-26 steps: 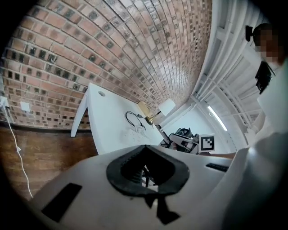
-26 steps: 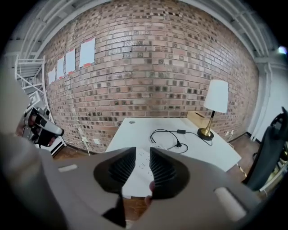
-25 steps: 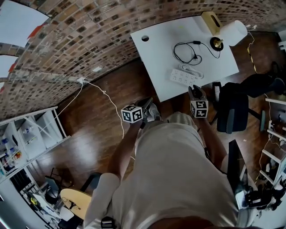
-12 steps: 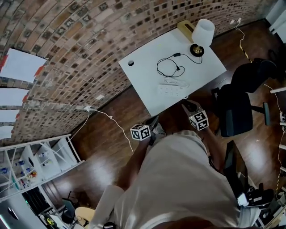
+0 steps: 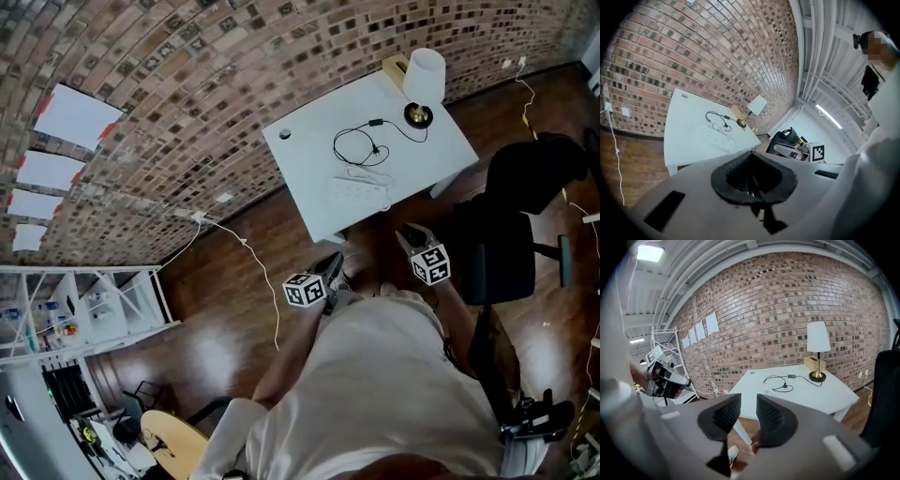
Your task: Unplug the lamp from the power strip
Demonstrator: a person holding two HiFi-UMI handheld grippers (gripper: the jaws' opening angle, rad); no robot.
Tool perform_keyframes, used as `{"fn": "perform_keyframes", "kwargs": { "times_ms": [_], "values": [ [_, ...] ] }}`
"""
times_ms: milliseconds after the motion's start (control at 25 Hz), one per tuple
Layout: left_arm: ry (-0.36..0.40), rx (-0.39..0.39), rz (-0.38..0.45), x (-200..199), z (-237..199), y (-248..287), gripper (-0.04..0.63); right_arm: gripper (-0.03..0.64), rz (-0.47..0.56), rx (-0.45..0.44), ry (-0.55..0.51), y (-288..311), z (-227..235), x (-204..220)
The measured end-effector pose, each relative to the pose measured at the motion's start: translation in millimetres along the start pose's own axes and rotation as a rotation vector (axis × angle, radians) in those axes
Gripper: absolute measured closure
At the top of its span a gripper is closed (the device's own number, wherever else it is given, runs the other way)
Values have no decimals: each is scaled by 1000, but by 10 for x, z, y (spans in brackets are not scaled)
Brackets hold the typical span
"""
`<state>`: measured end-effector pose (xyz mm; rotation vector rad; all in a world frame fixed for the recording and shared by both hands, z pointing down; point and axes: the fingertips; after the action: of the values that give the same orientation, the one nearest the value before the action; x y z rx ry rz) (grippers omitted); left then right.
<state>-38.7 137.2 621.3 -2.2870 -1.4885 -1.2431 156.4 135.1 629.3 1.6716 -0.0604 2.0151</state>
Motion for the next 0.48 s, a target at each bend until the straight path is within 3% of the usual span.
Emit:
{"fn": "perform_keyframes", "kwargs": {
  "times_ms": [240,480],
  "values": [
    [-91,-113,103,383,129,-344,594,528,-24,-40,20,-302,20,193],
    [-63,-163,172,530,250,-721,594,532,-49,-50,46,-526,19,366]
  ]
}}
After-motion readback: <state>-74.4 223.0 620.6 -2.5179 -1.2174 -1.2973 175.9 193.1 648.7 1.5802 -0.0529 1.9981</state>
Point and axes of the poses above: the fingertips, and each gripper's own axes: y forward along the fingers, z to its right, x out of its underside, and after that the axes turned 11 degrees about z, right-handed
